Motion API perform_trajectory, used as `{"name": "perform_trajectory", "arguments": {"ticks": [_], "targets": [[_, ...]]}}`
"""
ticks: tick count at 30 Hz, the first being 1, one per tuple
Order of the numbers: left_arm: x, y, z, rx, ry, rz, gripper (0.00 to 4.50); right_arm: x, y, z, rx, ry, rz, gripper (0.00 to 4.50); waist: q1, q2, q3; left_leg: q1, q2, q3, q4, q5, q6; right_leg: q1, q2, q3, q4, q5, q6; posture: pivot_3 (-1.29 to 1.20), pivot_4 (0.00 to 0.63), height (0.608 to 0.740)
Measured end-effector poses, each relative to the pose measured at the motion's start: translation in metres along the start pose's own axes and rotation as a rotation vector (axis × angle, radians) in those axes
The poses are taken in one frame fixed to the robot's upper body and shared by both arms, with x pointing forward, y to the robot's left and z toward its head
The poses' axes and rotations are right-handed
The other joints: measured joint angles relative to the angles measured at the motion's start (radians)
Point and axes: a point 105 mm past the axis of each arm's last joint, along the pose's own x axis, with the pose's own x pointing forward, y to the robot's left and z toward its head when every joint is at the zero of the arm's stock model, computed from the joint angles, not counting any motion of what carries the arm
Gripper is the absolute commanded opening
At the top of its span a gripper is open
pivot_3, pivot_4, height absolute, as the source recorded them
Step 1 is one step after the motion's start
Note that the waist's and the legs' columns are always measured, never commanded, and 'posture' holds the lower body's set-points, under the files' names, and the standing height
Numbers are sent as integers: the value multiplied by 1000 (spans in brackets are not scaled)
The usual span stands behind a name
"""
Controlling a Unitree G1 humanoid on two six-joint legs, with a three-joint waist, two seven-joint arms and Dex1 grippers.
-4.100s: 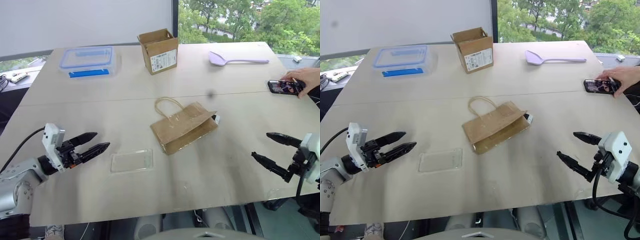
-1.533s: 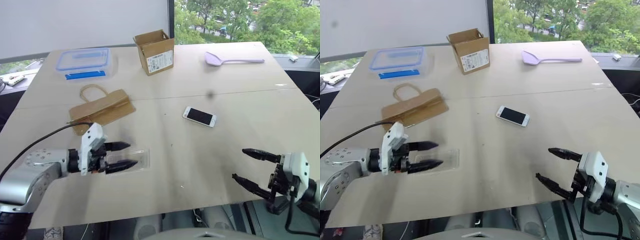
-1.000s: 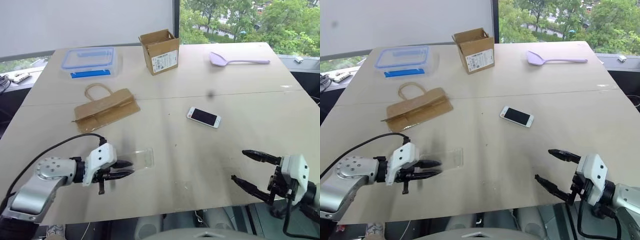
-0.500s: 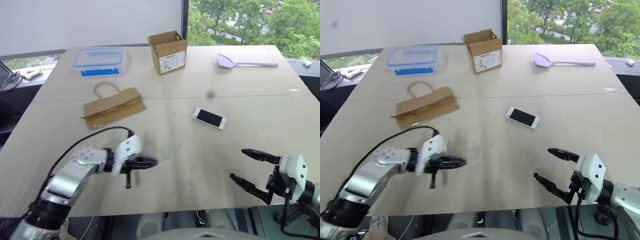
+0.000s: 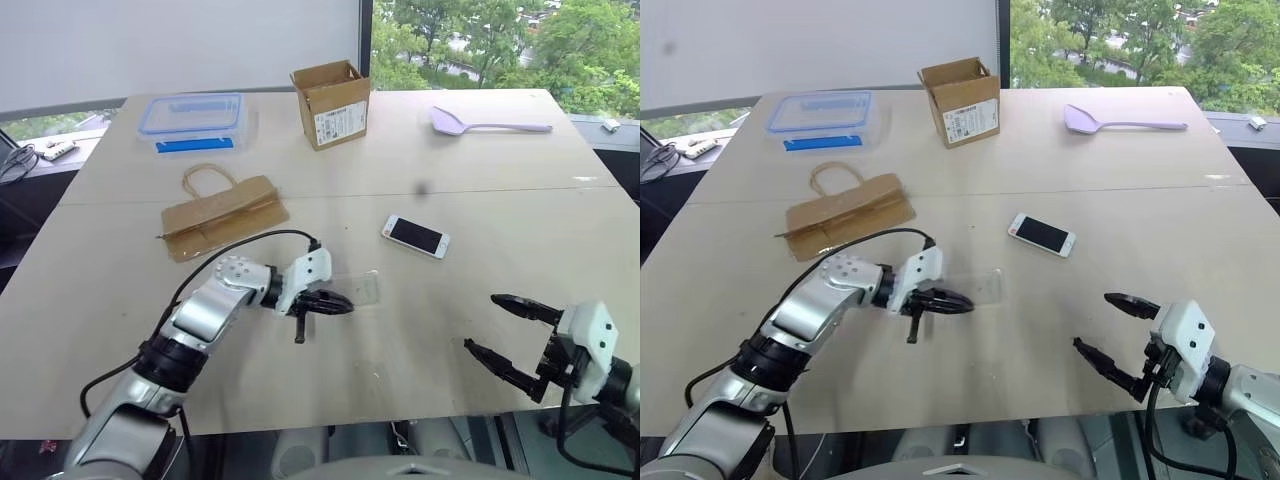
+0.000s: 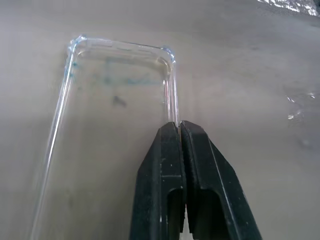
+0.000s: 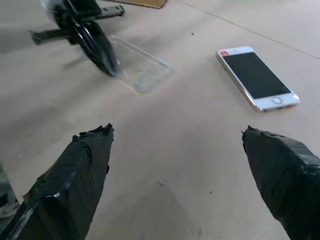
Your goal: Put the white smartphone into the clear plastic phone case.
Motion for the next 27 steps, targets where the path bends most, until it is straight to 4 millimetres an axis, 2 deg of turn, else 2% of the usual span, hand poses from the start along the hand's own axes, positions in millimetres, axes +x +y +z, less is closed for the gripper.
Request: {"name": "perform_trajectory", "arguments": {"ticks": [4, 7, 11, 12, 15, 18, 22, 24, 27], "targets": [[10, 4, 5, 22, -12, -6, 59, 0, -4, 3, -4, 24, -14, 4500, 0, 0, 0, 0, -1, -1, 2, 0, 0, 1, 0, 0, 0, 0, 0, 0, 150, 740], [15, 5, 7, 16, -23, -12, 761, 7, -13, 10, -10, 16, -14, 4500, -2, 0, 0, 0, 0, -1, 6, 0, 0, 2, 0, 1, 1, 1, 1, 0, 150, 740], [18, -4, 14, -24, -67, -29, 2581, 30, -51, 20, -47, 19, -75, 4500, -19, -3, 2, -2, 0, -1, 10, 0, 0, 1, 0, 1, 3, 1, 1, 0, 150, 740], [16, -4, 16, -25, -75, -25, 3029, 33, -55, 21, -51, 20, -83, 4500, -21, -3, 3, -2, 0, -1, 9, 0, 0, 1, 0, 1, 4, 1, 1, 0, 150, 740], [0, -4, 18, -46, -110, 36, 4436, 52, -69, 27, -81, 20, -93, 4500, -30, -3, 4, -3, 1, -3, 8, 0, 0, 0, 2, 0, 4, 1, 1, 0, 150, 740], [-22, -12, 28, -66, -206, 89, 4436, 80, -80, 28, -92, 84, -76, 4500, -39, -3, 6, -1, 2, -2, 5, 0, 0, -1, 3, 1, 5, 1, 1, 0, 150, 740], [-47, -19, 29, -103, -323, 213, 4436, 110, -94, 24, -89, 153, -33, 4500, -37, -2, 7, -1, 2, -3, 3, 0, 0, -1, 3, 1, 5, 1, 1, 0, 150, 740], [-57, -21, 25, -109, -363, 273, 4436, 122, -99, 24, -89, 160, -22, 4500, -32, -3, 7, -1, 2, -2, 3, 0, 0, -1, 3, 1, 5, 1, 1, 0, 150, 740], [-69, -33, 9, -153, -357, 303, 4436, 139, -106, 20, -75, 176, -8, 4500, -30, -3, 8, -2, 1, -2, 3, 0, 0, -1, 2, 1, 4, 1, 0, 0, 150, 740]]}}
